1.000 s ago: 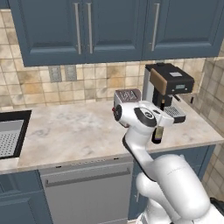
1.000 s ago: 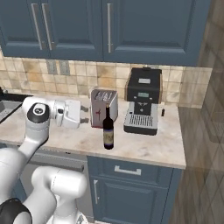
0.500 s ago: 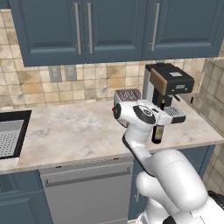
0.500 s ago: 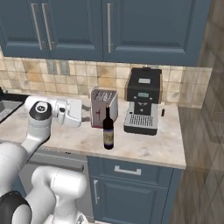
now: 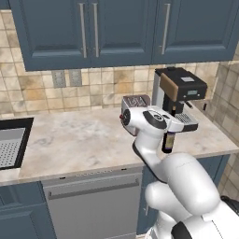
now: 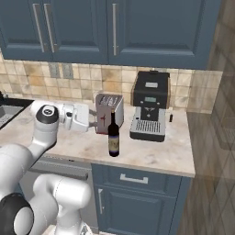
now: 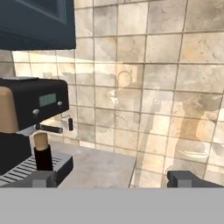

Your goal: There is a wine glass and glass cup on the dining counter. Place the wine bottle next to the wine glass and the juice bottle next to the glass cup.

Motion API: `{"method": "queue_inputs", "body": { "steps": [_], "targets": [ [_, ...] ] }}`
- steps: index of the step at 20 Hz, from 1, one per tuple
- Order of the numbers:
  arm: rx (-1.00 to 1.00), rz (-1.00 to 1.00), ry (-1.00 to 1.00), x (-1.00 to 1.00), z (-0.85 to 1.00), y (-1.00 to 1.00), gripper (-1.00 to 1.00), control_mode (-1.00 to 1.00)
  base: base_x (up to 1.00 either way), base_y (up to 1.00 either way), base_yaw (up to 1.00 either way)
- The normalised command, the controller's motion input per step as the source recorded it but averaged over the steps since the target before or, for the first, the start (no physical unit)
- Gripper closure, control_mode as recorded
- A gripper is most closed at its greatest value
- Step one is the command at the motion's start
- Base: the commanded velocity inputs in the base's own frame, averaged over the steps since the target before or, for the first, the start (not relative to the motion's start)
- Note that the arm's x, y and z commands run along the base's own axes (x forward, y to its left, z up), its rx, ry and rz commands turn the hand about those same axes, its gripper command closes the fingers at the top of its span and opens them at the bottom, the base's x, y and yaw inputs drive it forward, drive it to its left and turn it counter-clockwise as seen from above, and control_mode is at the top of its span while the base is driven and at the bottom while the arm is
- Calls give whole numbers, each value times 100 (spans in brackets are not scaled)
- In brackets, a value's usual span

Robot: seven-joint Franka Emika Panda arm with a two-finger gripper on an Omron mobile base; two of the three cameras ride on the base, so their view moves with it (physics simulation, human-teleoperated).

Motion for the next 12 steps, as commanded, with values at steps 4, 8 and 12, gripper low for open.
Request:
{"method": "queue_inputs", "body": {
  "steps": [4,8,12],
  "targets": [
    [0,0,0,5,-6,-6,-100,-100,0,0,0],
    [0,0,0,6,-9,-1,-100,-100,0,0,0],
    [0,0,0,7,-3,-8,-100,-100,0,0,0]
  ]
}}
